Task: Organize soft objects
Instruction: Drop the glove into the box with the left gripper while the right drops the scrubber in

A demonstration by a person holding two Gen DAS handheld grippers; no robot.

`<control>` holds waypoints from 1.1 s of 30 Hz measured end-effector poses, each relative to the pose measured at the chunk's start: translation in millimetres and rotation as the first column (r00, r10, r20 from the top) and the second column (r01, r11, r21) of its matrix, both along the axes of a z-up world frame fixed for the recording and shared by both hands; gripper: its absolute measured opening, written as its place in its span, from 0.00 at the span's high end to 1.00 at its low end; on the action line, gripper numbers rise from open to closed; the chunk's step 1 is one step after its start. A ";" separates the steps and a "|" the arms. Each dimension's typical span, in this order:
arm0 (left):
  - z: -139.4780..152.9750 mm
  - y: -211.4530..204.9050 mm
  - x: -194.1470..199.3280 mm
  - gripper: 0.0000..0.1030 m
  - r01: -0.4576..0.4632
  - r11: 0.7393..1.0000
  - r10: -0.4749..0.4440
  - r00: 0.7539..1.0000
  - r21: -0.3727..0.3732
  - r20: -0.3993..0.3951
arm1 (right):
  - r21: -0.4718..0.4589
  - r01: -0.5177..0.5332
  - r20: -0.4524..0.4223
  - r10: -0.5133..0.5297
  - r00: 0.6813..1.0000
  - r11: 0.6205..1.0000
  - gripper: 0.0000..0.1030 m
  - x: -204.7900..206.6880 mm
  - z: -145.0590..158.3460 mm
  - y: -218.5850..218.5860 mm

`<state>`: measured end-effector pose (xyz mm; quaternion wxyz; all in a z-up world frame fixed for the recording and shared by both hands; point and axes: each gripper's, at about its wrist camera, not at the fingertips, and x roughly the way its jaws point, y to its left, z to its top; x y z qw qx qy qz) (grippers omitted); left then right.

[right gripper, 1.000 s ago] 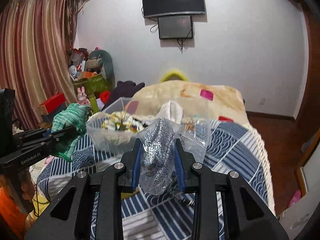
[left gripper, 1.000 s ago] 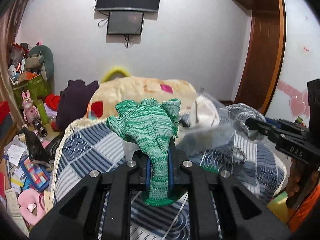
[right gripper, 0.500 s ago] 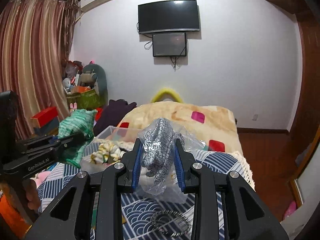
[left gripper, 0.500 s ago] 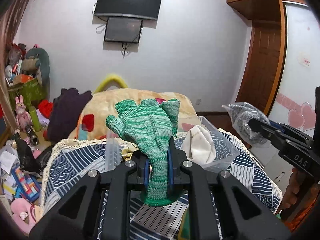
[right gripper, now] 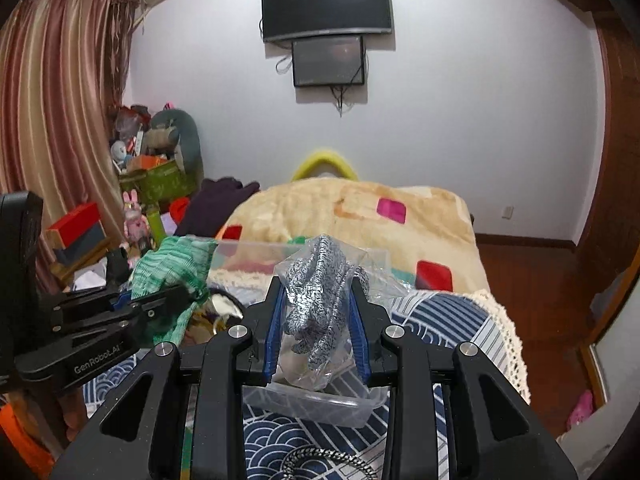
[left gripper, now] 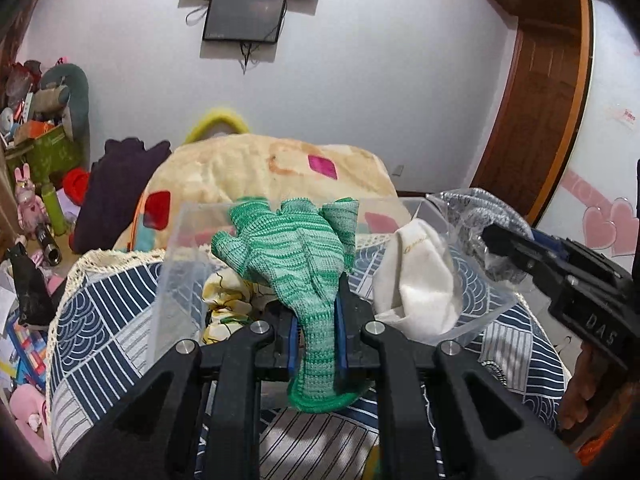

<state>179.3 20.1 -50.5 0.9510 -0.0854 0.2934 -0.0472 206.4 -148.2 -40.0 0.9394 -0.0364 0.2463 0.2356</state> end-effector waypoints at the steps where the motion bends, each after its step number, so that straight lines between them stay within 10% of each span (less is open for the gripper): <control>1: -1.2 0.2 2.8 0.88 -0.002 1.000 0.002 1.000 -0.001 -0.006 | -0.005 -0.001 -0.007 0.001 1.000 1.000 0.74 1.0 -1.8 0.0; 14: -12.8 -1.9 15.6 0.86 -0.001 1.000 0.002 0.999 0.028 -0.047 | -0.064 -0.030 -0.066 0.026 0.997 0.998 0.74 10.0 -16.9 9.0; 33: 3.9 3.1 -17.2 0.44 -0.023 0.998 0.023 1.000 0.055 -0.004 | -0.045 -0.037 -0.053 0.035 0.998 0.998 0.43 -13.8 -8.9 0.7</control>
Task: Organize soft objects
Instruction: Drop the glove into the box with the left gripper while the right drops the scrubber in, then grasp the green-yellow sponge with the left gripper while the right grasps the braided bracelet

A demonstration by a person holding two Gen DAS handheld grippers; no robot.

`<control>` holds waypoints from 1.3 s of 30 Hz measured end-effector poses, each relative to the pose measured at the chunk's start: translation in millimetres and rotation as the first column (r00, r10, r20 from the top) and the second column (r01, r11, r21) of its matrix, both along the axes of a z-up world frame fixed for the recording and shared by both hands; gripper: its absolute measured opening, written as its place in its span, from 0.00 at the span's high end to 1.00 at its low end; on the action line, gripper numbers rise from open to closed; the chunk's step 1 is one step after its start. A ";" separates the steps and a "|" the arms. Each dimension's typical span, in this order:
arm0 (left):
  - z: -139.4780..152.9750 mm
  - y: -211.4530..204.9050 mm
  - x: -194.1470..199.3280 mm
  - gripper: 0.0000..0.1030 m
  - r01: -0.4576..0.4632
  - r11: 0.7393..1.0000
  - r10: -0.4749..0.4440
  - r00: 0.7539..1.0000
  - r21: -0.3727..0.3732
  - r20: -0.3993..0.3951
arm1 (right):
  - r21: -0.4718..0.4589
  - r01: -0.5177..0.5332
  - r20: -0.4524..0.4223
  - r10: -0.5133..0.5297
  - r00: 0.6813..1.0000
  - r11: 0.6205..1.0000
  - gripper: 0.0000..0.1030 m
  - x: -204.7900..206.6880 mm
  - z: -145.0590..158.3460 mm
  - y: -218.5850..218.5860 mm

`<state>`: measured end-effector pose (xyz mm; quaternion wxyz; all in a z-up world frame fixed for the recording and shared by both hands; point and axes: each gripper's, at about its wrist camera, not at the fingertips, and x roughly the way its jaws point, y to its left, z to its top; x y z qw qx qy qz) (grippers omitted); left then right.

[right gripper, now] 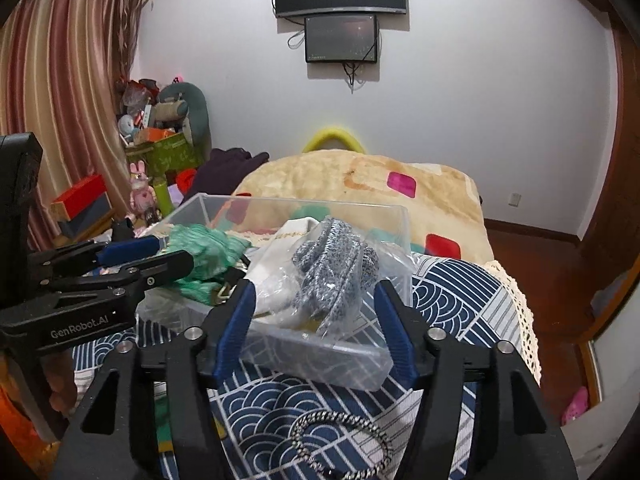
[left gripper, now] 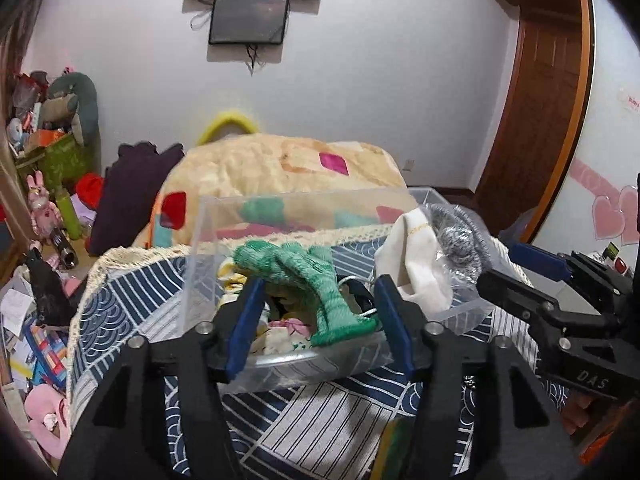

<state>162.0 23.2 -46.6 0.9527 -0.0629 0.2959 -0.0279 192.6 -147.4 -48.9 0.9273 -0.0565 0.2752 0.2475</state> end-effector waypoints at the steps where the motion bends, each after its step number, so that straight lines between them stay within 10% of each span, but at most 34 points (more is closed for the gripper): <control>1: 2.6 -0.3 -4.4 0.43 -0.004 1.000 0.004 1.000 0.008 0.014 | 0.003 0.000 0.004 0.000 1.000 1.000 0.42 -2.2 1.1 -0.7; 17: 17.8 -10.5 -61.6 0.06 -0.019 0.999 0.014 0.994 0.043 0.106 | 0.020 0.025 0.137 -0.027 0.990 0.999 0.27 -45.9 24.9 -24.7; 39: -42.5 -32.6 -60.5 0.06 0.095 0.995 -0.098 0.991 -0.037 -0.095 | -0.022 0.081 -0.122 -0.083 0.989 0.996 0.26 -27.6 -45.0 -46.4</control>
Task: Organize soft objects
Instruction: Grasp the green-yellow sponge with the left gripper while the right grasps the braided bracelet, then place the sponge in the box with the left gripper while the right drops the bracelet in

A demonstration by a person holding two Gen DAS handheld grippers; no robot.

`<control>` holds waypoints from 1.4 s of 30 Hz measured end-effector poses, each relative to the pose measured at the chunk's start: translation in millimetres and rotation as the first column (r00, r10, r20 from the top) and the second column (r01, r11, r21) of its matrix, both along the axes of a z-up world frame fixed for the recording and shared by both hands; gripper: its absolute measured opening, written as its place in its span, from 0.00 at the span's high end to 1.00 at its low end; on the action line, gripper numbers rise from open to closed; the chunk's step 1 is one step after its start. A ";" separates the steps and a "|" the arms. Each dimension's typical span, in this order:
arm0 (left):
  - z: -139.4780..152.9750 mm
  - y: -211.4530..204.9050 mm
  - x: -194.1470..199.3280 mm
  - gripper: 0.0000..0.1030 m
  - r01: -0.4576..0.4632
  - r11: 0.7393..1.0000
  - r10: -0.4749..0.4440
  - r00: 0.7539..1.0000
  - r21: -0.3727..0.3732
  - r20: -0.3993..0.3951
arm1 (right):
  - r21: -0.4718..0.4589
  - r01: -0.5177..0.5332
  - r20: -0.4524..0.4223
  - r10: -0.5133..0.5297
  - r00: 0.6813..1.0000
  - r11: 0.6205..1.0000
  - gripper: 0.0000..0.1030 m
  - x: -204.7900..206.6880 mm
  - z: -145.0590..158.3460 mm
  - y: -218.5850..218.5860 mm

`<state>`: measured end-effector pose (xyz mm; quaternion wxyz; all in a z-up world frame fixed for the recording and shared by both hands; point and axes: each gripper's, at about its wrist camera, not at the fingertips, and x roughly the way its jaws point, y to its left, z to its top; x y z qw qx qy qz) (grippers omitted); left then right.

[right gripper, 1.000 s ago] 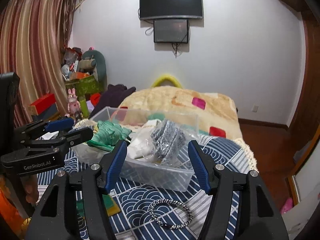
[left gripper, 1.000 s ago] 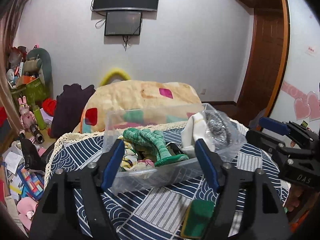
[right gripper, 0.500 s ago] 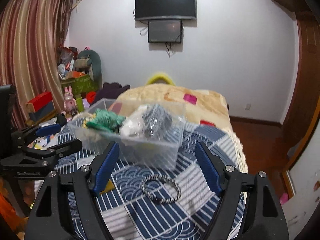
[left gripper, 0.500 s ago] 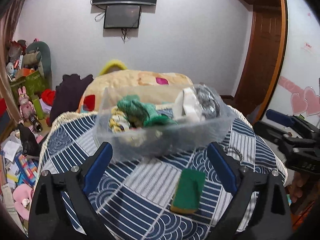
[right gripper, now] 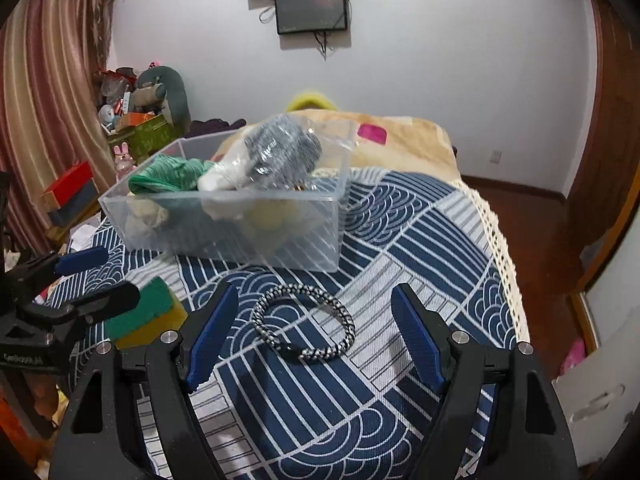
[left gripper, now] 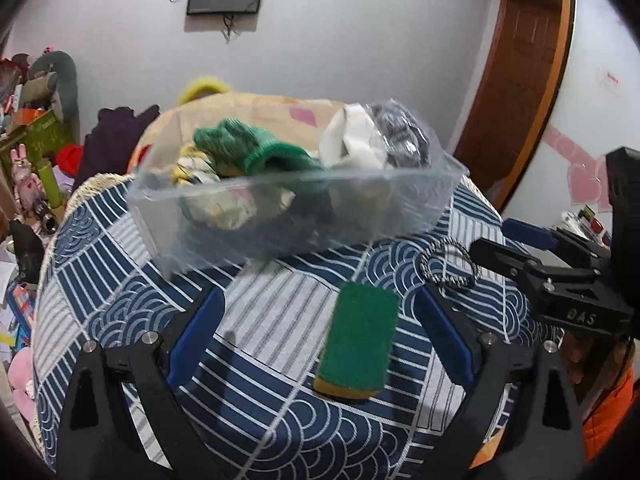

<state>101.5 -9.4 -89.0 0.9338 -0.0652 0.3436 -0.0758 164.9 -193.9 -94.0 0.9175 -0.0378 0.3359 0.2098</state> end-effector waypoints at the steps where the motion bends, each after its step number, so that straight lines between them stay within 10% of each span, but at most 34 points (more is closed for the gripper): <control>1: -2.0 -1.6 0.4 0.06 0.008 1.000 -0.008 1.000 -0.002 -0.008 | 0.000 0.002 -0.005 -0.002 1.000 1.000 0.24 0.5 -0.6 0.0; 6: -12.3 -10.8 1.6 0.07 0.026 1.000 -0.025 0.999 0.013 -0.027 | 0.001 0.006 -0.028 -0.006 1.000 1.000 0.21 2.9 -4.5 -1.8; 17: -25.5 -18.7 5.3 0.63 0.112 0.994 -0.113 0.991 -0.017 -0.068 | -0.012 -0.010 -0.077 0.009 0.997 1.000 0.20 11.1 -10.6 7.8; 28: -14.0 -11.0 -3.2 0.65 0.063 0.998 -0.063 0.998 0.010 -0.014 | -0.097 -0.011 -0.100 0.001 0.995 0.995 0.20 20.2 -24.2 28.0; 38: -12.2 -1.5 -6.8 0.65 0.040 0.999 -0.040 0.999 -0.004 -0.015 | -0.094 -0.001 -0.056 -0.004 0.998 0.996 0.84 15.3 -20.7 23.1; 42: -5.7 5.1 -13.7 0.65 0.021 1.000 -0.021 1.000 -0.006 0.007 | -0.070 -0.009 -0.051 0.005 0.999 0.998 0.88 11.2 -16.7 16.6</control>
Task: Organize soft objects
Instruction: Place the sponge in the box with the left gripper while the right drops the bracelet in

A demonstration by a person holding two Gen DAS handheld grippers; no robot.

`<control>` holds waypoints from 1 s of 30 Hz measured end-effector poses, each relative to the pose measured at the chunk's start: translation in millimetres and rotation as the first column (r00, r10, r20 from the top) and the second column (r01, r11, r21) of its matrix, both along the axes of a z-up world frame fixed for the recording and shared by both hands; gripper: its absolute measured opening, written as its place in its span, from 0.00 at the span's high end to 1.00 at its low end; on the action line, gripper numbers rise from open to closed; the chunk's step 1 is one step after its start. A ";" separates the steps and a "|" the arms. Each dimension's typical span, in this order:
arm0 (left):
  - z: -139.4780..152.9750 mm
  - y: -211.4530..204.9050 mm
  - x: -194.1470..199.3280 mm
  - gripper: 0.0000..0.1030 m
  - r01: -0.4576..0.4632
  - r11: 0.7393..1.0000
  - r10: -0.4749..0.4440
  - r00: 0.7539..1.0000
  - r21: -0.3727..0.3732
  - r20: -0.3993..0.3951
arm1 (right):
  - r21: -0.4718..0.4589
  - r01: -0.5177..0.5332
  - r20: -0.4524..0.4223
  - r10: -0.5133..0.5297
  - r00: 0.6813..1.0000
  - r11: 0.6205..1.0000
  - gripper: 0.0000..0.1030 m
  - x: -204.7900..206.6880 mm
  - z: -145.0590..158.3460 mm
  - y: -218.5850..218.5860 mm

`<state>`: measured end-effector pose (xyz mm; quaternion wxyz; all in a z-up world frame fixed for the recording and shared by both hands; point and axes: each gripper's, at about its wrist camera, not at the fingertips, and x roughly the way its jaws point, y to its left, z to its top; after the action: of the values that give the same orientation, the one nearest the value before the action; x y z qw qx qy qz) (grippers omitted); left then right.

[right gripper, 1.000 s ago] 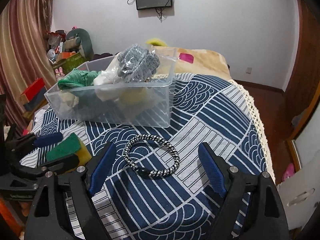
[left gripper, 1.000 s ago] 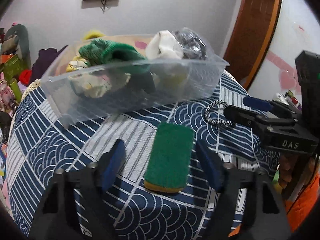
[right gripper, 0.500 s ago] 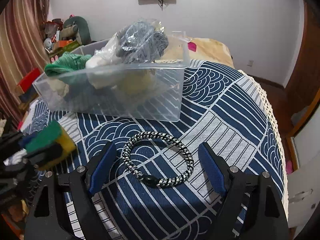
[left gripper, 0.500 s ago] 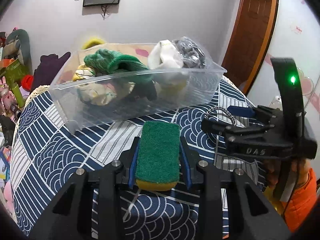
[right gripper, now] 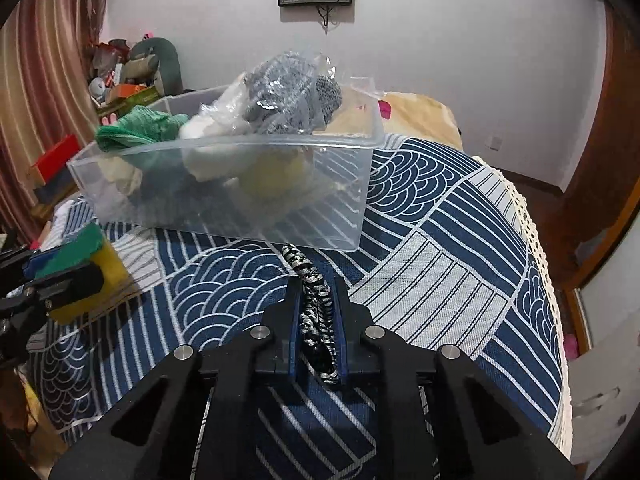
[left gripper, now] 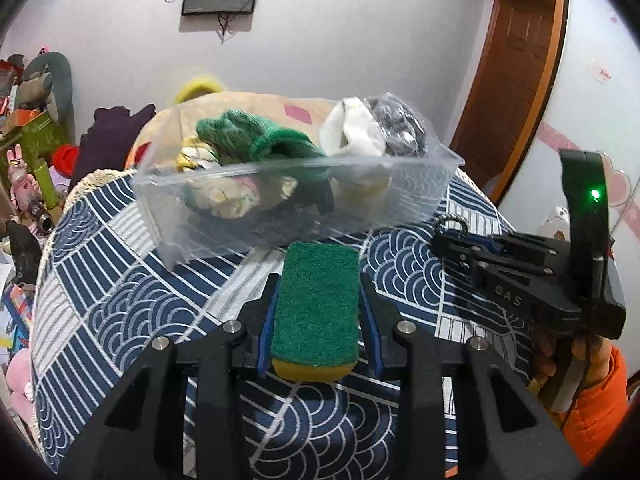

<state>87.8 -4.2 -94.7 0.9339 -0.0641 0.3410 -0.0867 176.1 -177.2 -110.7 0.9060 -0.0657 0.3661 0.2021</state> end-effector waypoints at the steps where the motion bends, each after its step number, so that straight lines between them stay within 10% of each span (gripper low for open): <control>1: 1.7 -0.5 0.5 0.65 -0.007 1.000 0.007 1.000 0.001 0.006 | 0.008 -0.003 0.005 0.003 1.000 1.000 0.88 -1.4 2.1 -1.1; 30: 59.1 49.5 46.1 0.65 -0.157 0.986 0.164 0.978 -0.064 0.132 | 0.125 -0.136 0.219 0.107 0.970 0.983 0.88 5.5 79.1 46.4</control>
<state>134.0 45.3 -35.7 0.9569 -0.1103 0.2675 -0.0242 181.7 -130.8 -31.6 0.9280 -0.0460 0.2480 0.2742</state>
